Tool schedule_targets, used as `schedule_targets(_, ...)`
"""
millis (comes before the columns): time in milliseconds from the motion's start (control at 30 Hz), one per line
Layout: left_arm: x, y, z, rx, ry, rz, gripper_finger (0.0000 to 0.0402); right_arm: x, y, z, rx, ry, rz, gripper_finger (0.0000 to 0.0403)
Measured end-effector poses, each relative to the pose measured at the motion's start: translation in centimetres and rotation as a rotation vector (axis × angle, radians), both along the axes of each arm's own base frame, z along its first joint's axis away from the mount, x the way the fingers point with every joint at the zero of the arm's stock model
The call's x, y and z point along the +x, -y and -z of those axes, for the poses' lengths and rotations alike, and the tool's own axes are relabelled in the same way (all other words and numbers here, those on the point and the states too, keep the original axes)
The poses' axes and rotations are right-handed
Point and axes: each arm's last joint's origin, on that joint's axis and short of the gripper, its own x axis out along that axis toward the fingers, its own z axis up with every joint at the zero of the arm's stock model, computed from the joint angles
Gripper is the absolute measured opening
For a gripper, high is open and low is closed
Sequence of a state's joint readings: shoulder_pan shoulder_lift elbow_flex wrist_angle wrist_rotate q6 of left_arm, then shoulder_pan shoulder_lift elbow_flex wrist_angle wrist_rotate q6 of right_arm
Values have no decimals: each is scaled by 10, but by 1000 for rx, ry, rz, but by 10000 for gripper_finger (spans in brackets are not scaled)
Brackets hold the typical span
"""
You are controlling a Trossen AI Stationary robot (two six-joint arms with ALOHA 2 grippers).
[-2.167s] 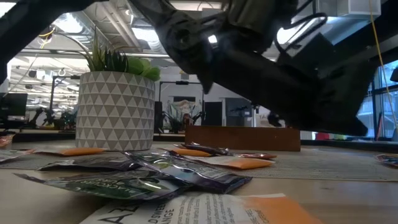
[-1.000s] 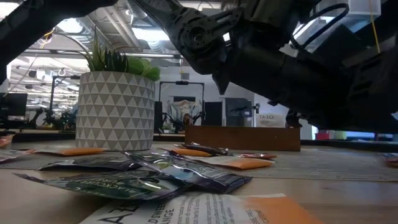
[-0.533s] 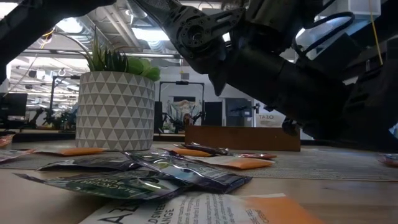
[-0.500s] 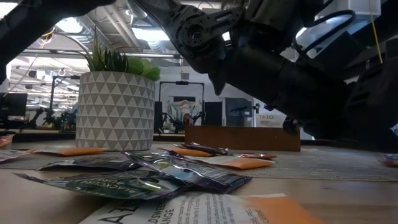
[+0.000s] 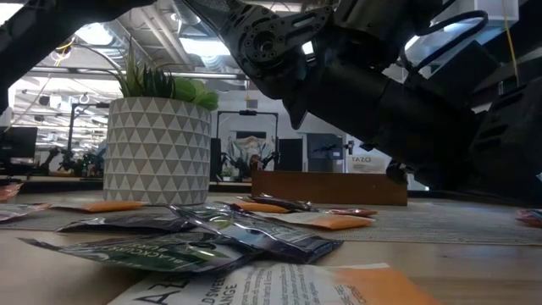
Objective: Pick & Place Tea
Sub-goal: Put the orange tea bag into the middle section of the wooden organizer
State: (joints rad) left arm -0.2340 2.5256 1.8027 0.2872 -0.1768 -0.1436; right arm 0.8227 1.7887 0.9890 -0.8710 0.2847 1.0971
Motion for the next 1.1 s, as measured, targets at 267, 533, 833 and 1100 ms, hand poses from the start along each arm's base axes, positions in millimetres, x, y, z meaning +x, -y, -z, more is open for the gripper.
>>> schedule_targets(267,0,0,0,0,0,-1,10,0,0,0,-4,-5,-2,21)
schedule_targets(533,0,0,0,29,1,12,7,0,0,0,-2,-3,-2,5)
schedule_targets(833,0,0,0,33,0,14,8,-1,2,-13,33,38,0,2)
schedule_targets(1100,0,0,0,32,0,14,9,0,0,-14,45,50,-4,2)
